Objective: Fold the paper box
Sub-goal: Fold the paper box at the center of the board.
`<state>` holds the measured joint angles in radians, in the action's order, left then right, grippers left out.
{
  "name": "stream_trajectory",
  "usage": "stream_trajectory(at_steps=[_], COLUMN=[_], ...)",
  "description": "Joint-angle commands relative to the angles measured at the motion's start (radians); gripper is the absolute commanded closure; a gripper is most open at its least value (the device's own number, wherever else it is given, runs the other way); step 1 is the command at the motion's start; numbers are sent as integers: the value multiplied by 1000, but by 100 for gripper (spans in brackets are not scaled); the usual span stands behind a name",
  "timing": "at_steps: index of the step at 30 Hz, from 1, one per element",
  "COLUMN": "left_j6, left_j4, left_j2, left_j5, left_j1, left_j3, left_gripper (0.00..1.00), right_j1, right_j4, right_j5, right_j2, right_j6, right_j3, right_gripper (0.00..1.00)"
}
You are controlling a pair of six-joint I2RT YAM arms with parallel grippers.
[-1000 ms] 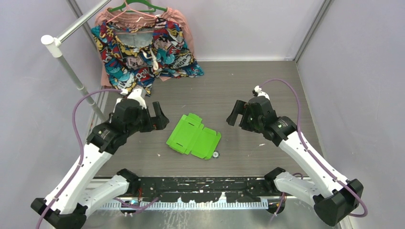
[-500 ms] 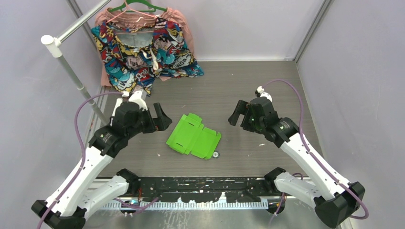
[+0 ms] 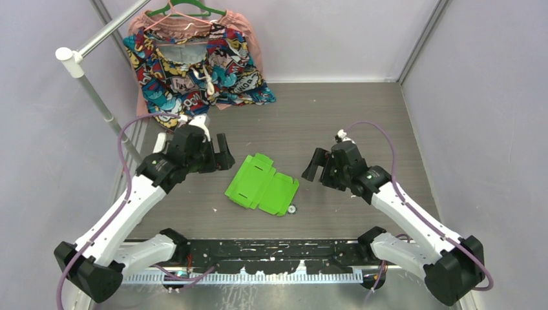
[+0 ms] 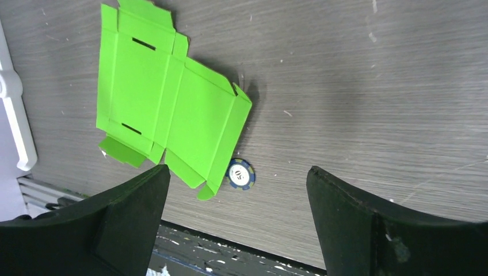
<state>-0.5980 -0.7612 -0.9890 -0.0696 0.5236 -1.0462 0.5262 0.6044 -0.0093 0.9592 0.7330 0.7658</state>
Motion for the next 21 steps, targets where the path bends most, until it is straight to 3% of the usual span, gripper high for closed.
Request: stream_trajectory(at_steps=[1, 4, 7, 12, 21], left_j6=[8, 9, 9, 24, 41], left_j4=[58, 106, 157, 229, 327], left_j2=[-54, -103, -155, -243, -333], left_j5=[-50, -95, -137, -177, -81], left_j1=[7, 7, 6, 4, -38], left_j3=[26, 52, 75, 90, 123], left_gripper=[14, 11, 1, 0, 0], right_j1=[0, 0, -1, 5, 47], right_j4=[-191, -286, -349, -401, -330], right_j5=[-118, -178, -195, -204, -166], right_j2=[68, 142, 209, 292, 384], right_j6=[63, 114, 159, 191, 202], right_j3=[-68, -103, -119, -104, -33], right_gripper=[12, 25, 29, 30, 32])
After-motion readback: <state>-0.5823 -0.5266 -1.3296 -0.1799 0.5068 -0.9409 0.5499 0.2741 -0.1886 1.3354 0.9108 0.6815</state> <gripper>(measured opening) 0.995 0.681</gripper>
